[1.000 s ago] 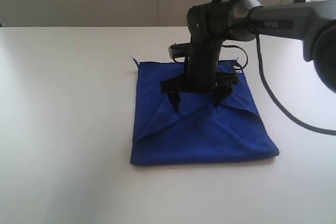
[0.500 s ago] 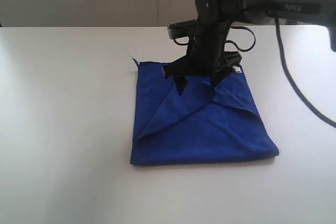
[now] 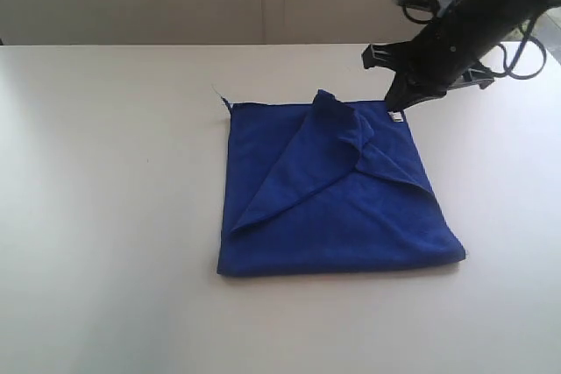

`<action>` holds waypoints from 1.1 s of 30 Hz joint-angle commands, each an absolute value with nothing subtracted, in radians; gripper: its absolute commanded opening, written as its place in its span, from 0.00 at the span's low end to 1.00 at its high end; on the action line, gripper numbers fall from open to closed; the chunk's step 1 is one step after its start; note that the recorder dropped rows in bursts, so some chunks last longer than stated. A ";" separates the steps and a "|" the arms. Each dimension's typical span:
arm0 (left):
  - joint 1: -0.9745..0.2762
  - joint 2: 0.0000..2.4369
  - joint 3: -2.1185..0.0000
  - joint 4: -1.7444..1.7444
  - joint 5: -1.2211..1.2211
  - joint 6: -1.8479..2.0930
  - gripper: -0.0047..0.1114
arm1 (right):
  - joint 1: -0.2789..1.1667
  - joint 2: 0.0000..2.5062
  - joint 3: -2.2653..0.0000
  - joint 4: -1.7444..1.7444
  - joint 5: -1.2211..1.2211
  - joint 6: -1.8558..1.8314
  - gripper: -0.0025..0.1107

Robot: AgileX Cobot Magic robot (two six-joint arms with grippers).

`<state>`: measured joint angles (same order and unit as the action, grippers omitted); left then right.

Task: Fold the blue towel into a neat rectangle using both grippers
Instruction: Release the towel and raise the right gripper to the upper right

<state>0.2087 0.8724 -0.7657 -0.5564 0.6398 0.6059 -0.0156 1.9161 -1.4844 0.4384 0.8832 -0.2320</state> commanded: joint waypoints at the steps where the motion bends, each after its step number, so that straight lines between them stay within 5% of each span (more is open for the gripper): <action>1: 0.204 0.866 -0.761 -0.567 0.645 0.606 0.04 | -0.069 1.881 -1.412 0.471 0.838 -0.267 0.02; 33: 0.204 0.868 -0.761 -0.636 0.615 0.599 0.04 | -0.071 1.879 -1.349 0.432 0.805 -0.292 0.02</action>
<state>0.2087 0.8724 -0.7657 -0.5830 0.6112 0.6059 -0.0674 1.8900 -1.3541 0.4409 0.8016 -0.2784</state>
